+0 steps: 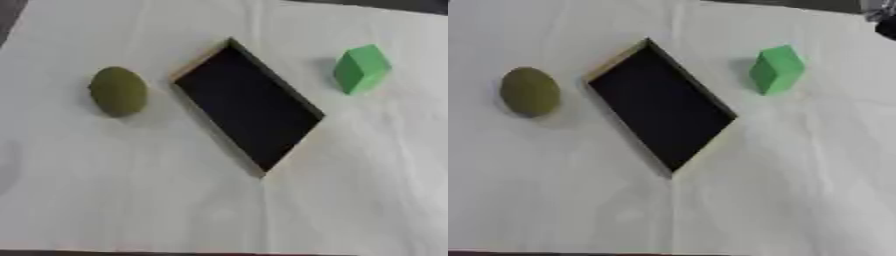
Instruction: Pick up objects on the table and place them in the box.
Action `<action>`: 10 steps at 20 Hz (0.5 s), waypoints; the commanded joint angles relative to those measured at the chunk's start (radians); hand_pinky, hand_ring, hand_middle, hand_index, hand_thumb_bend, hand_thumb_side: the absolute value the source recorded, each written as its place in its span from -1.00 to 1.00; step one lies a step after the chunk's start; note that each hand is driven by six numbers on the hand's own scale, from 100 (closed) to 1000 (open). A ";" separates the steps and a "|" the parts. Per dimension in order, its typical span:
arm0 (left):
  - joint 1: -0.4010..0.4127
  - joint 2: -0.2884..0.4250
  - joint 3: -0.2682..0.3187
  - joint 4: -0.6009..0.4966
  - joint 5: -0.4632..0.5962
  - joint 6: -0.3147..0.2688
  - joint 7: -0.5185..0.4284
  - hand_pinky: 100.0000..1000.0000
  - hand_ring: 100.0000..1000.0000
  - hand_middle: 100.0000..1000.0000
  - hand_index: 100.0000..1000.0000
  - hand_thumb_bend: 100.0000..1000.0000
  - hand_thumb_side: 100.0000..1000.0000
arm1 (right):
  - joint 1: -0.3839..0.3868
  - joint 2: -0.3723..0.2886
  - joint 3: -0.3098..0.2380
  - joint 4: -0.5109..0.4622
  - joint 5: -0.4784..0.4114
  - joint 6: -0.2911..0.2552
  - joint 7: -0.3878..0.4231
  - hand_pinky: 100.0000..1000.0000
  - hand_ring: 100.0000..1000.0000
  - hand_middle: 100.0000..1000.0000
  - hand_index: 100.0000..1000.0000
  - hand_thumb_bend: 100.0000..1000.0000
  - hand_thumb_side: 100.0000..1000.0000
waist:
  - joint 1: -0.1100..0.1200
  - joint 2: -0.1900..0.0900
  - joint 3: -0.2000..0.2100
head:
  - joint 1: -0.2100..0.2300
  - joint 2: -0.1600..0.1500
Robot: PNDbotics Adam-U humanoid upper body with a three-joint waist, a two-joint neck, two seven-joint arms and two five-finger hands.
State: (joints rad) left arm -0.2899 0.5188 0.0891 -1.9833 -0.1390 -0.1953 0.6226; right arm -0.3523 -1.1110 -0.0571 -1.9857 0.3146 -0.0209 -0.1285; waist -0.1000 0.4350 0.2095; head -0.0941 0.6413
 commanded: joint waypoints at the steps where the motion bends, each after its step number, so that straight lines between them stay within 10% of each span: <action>1: -0.005 0.032 0.000 -0.017 0.002 -0.001 -0.009 0.62 0.59 0.49 0.74 -0.70 0.49 | -0.014 -0.063 0.011 -0.014 0.051 0.031 0.092 0.65 0.66 0.59 0.71 -1.00 0.46 | 0.003 -0.027 0.001 | 0.001 0.001; 10: -0.009 0.038 -0.007 -0.017 0.010 0.001 -0.017 0.62 0.59 0.49 0.74 -0.70 0.49 | -0.023 -0.093 0.054 -0.014 0.098 0.020 0.284 0.68 0.76 0.69 0.74 -1.00 0.52 | -0.001 -0.028 0.005 | -0.003 0.000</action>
State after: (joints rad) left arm -0.2904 0.5208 0.0819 -1.9833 -0.1318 -0.1937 0.6090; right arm -0.3678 -1.1597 0.0044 -1.9858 0.4041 0.0007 0.1340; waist -0.1053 0.4330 0.2136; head -0.0946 0.6413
